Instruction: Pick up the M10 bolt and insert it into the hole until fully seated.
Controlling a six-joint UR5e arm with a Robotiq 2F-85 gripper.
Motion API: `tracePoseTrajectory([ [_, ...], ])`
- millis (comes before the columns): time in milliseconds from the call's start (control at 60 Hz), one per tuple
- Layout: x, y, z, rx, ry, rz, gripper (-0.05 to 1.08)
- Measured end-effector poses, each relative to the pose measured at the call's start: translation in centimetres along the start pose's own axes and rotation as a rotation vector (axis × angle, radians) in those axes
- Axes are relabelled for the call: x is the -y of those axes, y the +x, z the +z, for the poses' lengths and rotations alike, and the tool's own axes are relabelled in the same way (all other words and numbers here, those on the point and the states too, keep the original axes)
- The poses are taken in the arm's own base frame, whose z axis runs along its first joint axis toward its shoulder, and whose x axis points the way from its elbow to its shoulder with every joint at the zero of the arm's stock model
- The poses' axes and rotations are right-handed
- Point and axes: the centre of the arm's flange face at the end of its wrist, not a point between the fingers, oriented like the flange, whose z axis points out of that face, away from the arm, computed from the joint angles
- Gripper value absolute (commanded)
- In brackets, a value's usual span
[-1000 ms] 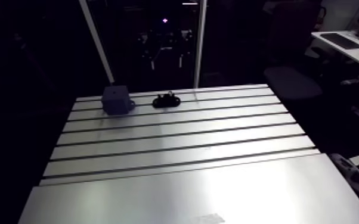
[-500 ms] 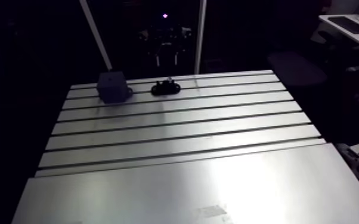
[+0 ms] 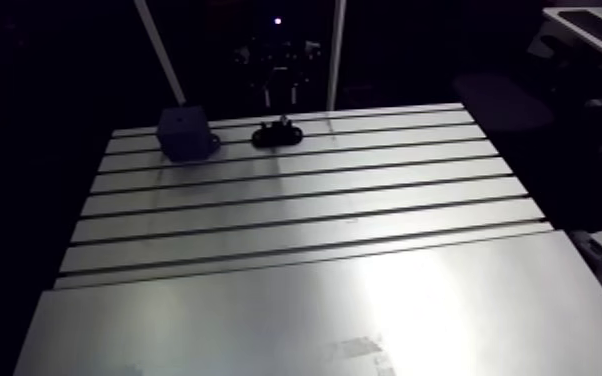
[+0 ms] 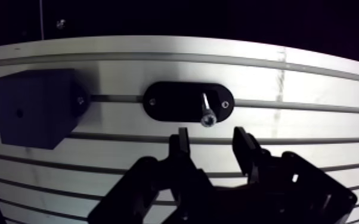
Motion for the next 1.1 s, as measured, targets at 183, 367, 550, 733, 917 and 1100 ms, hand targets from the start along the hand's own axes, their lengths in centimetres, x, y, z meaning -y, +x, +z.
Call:
tracePoseTrajectory([
  [183,0.0,0.0,0.5,0.007,0.0,-0.001,0.5],
  [367,-0.1,0.1,1.0,0.013,0.0,-0.002,0.5],
  [550,-0.1,0.2,1.6,0.016,-0.001,-0.002,0.5],
  [733,-0.3,0.2,2.1,0.021,0.0,-0.001,0.5],
  [917,-0.3,0.3,2.7,0.028,0.001,0.0,0.5],
  [1100,-0.4,0.4,3.2,0.035,0.002,0.0,0.5],
])
